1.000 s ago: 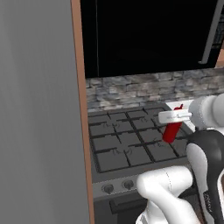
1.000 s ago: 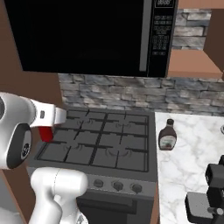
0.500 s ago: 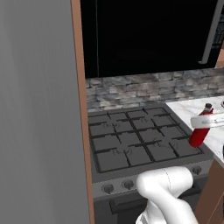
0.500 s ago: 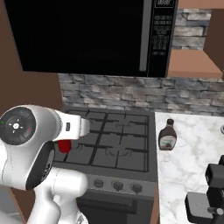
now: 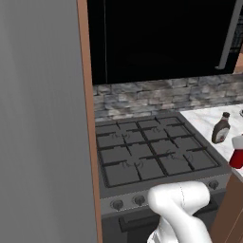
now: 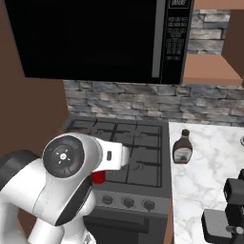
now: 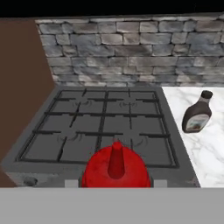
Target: Take 2 condiments from the cabinet and move them on the counter near the stove.Make sure the condiments are lined up with each other, next to each other.
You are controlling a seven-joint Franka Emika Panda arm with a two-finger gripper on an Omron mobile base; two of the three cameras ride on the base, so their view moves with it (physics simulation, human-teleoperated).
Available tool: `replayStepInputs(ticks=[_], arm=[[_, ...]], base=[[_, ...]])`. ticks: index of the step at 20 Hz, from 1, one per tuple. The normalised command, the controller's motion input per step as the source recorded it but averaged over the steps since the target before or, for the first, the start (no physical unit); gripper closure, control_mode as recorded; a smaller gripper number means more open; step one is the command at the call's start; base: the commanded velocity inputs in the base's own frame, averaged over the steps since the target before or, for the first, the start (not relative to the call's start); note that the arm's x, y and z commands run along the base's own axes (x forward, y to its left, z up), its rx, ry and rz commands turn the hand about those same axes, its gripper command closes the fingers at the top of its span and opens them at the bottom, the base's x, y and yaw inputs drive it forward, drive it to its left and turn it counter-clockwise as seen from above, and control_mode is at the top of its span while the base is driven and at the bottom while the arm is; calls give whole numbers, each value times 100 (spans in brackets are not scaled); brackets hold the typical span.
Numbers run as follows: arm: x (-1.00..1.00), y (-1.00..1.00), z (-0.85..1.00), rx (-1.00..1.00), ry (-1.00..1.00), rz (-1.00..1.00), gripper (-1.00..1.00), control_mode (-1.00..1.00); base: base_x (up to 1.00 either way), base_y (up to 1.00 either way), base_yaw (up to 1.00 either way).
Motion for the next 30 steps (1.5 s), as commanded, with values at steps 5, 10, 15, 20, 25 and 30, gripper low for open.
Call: replayStepInputs(ticks=[5, 10, 15, 20, 25, 30], arm=[[11, -58, -44, -17, -1, -3, 100, -100], [5, -58, -35, -15, -3, -4, 100, -100], [11, -49, -24, -8, -3, 0, 100, -100], [15, -39, -11, -2, -6, 0, 100, -100], [18, -23, -12, 0, -9, 0, 100, -100], [40, -3, -19, 0, -1, 1, 100, -100]], base=[[0, 0, 0], [0, 0, 0], [0, 0, 0], [0, 0, 0], [0, 0, 0], [0, 0, 0]])
